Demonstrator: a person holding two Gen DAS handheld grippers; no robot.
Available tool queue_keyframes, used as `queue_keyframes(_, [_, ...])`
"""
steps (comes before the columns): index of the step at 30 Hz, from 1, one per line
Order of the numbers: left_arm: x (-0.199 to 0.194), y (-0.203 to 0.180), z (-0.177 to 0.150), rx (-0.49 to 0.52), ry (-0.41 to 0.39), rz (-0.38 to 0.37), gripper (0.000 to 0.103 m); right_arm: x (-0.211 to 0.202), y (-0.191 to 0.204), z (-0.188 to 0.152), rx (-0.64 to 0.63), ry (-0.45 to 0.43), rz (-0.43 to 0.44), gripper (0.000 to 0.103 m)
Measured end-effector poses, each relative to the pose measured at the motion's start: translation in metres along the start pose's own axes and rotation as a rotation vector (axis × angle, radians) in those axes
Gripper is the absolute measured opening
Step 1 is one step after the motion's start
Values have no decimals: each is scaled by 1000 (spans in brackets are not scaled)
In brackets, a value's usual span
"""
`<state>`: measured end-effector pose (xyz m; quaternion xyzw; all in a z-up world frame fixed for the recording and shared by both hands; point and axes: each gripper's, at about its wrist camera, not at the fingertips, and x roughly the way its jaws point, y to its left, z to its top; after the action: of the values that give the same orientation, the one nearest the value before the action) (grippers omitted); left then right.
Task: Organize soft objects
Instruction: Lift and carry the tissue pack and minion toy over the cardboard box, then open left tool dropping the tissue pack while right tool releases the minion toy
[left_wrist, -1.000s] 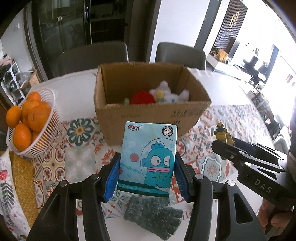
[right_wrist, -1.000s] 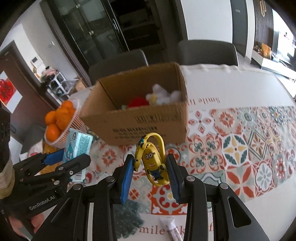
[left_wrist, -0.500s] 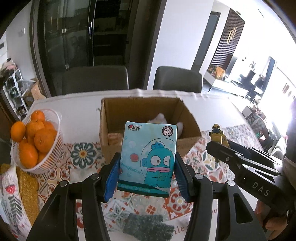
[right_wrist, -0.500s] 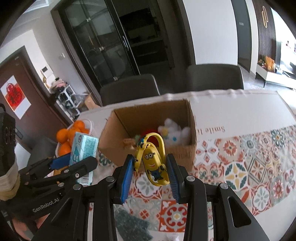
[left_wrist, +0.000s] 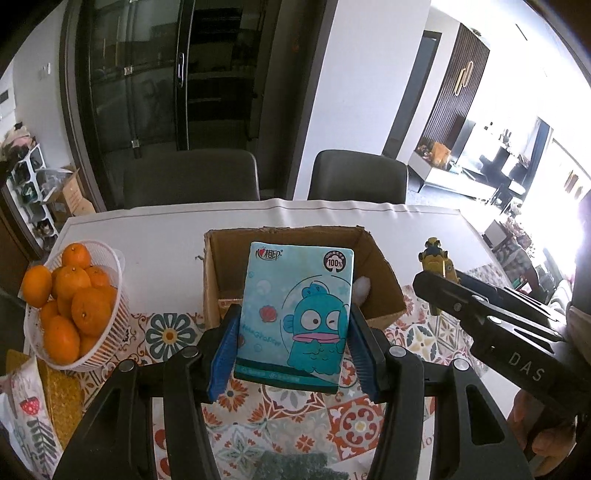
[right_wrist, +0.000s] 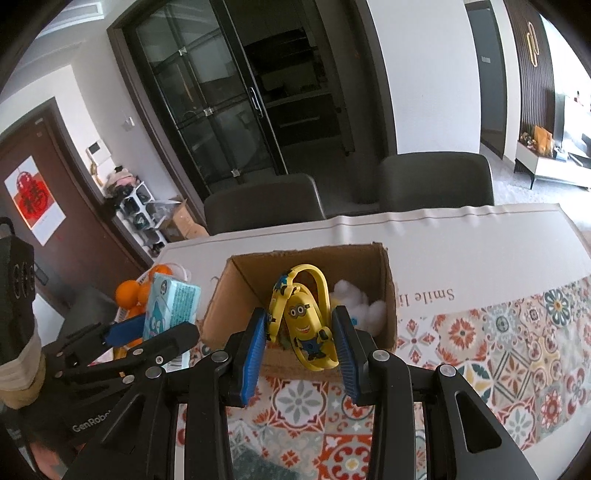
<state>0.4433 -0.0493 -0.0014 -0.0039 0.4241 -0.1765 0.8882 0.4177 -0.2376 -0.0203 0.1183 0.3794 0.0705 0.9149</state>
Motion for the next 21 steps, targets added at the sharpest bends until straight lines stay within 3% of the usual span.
queue_keyframes(8, [22, 6, 21, -5, 21, 8, 54, 25, -2, 16, -6, 41, -4, 37])
queue_keyframes(21, [80, 22, 31, -22, 135, 35, 54, 84, -16, 24, 6, 160, -35, 38])
